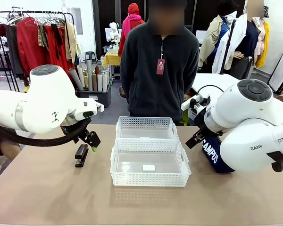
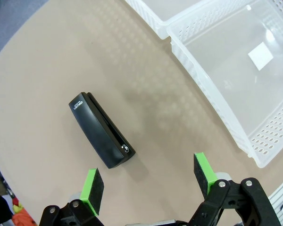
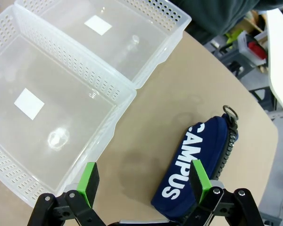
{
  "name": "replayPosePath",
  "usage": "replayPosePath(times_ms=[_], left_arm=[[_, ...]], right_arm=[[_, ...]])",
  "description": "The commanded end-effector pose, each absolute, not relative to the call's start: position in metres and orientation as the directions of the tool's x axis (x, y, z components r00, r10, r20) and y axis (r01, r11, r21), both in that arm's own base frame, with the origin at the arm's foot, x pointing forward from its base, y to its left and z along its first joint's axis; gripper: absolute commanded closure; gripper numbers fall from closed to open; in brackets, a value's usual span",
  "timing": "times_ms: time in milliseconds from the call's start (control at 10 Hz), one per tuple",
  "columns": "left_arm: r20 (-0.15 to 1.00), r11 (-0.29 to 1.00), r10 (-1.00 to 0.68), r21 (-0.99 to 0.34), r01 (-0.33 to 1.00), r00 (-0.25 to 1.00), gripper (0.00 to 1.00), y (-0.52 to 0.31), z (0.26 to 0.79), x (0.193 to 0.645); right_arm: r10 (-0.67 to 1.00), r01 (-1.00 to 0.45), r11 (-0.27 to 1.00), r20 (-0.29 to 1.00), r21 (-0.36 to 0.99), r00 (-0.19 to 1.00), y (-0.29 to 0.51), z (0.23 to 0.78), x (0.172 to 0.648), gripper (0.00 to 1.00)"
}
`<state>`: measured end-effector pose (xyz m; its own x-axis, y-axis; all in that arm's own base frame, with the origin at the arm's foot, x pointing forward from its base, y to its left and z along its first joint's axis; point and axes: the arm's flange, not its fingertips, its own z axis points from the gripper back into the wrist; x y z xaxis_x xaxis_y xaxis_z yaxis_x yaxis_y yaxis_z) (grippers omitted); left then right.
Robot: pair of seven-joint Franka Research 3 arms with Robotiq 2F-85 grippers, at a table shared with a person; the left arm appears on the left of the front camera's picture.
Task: Distribute items into two baskets.
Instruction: Pick up the Pencil pouch that the person points to.
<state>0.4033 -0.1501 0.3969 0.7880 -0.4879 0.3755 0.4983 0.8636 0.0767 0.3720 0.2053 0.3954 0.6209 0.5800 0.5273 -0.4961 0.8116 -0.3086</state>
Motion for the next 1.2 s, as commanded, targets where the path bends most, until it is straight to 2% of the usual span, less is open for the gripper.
replayPosePath(times_ms=[0,100,300,500,800,900,1100], left_arm=[[0.375,0.864,-0.488,0.077,0.498,0.788,0.0,-0.15,0.397,0.403],[0.308,0.878,-0.47,0.073,0.472,0.827,0.0,-0.152,0.404,0.404],[0.253,0.897,-0.438,0.056,0.439,0.862,0.0,-0.161,0.421,0.403],[0.256,0.917,-0.376,-0.032,0.397,0.891,0.0,-0.168,0.441,0.404],[0.292,0.893,-0.298,-0.251,0.374,0.909,0.0,-0.176,0.47,0.409],[0.286,0.84,-0.316,-0.358,0.407,0.905,0.0,-0.175,0.476,0.411],[0.302,0.753,-0.348,-0.474,0.456,0.888,0.0,-0.175,0.482,0.411]], right_arm=[[0.58,-0.496,0.812,0.527,-0.309,0.621,0.205,0.395,0.372,0.0],[0.537,-0.495,0.836,0.536,-0.236,0.651,0.205,0.404,0.378,0.0],[0.496,-0.512,0.849,0.521,-0.126,0.695,0.202,0.422,0.387,0.0],[0.426,-0.505,0.863,0.497,0.029,0.756,0.198,0.439,0.396,0.0],[0.294,-0.5,0.828,0.563,0.254,0.772,0.195,0.471,0.394,0.0],[0.239,-0.5,0.792,0.577,0.35,0.781,0.19,0.481,0.395,0.0],[0.17,-0.507,0.721,0.589,0.472,0.79,0.179,0.491,0.397,0.0]])
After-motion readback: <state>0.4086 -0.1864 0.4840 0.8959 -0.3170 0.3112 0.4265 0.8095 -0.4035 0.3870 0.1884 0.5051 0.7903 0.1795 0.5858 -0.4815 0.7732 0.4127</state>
